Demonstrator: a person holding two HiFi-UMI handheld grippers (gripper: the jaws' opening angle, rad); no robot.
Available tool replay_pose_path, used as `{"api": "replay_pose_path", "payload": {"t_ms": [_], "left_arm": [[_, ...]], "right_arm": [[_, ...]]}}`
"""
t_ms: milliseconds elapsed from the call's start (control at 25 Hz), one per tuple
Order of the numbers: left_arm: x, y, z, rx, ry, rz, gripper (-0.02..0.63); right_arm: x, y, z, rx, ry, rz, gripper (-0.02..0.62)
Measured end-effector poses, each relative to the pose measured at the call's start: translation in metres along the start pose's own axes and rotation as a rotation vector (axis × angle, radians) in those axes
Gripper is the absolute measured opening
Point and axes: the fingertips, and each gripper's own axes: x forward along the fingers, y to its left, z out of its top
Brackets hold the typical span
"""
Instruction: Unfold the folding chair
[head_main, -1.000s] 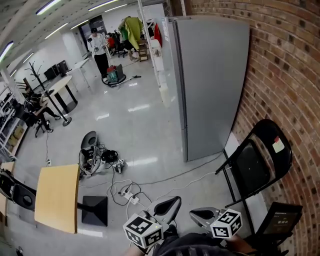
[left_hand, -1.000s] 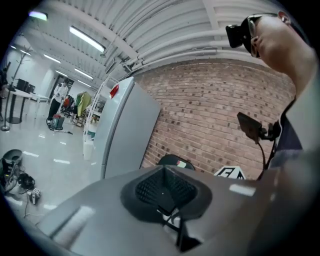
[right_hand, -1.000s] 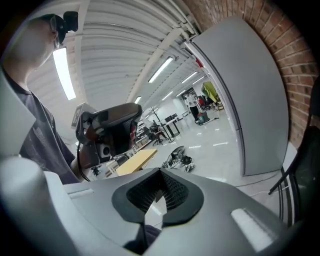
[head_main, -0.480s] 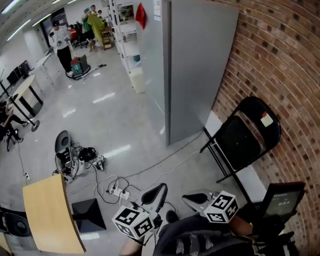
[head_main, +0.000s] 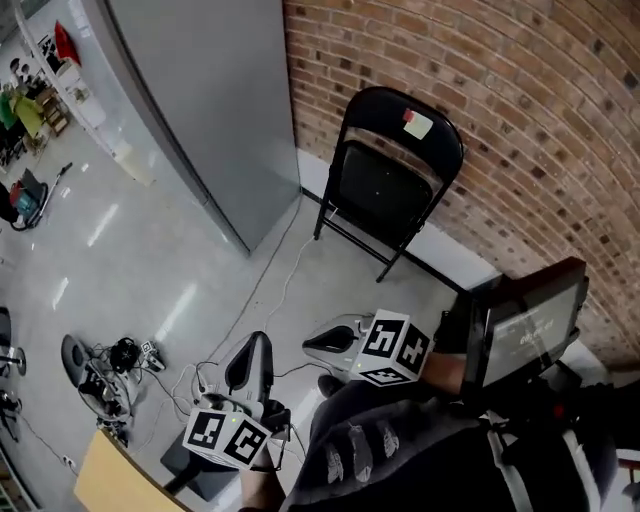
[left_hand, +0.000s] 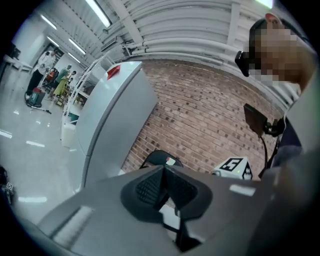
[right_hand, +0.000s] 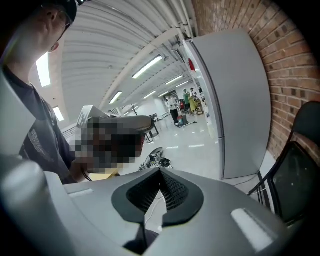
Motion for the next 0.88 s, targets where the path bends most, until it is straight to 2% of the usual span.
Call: {"api": "replay_pose_path", "payload": {"t_ms": [200, 320, 440, 600, 880], "left_arm": [[0.046, -0.025, 0.007, 0.047, 0.024, 0.02, 0.002], [0.08, -0.048, 0.002, 0.047, 0.048, 0.029, 0.002], [0.119, -0.076, -0.001, 0.067, 0.076, 0.021, 0.002], [0.165, -0.111, -0.002, 0.109, 0.111, 0.006, 0.002], [0.224, -0.169, -0.019, 0.178, 0.182, -0.023, 0.002]], "right_arm": [[-0.026, -0.03, 0.0, -0.019, -0.03, 0.027, 0.002], [-0.049, -0.055, -0.001, 0.013, -0.058, 0.061, 0.002], [-0.075, -0.082, -0.011, 0.054, -0.068, 0.079, 0.002], [-0.109, -0.109, -0.02, 0.05, -0.087, 0.098, 0.002], [-0.165, -0.147, -0.031, 0.09, -0.174, 0.103, 0.002]]}}
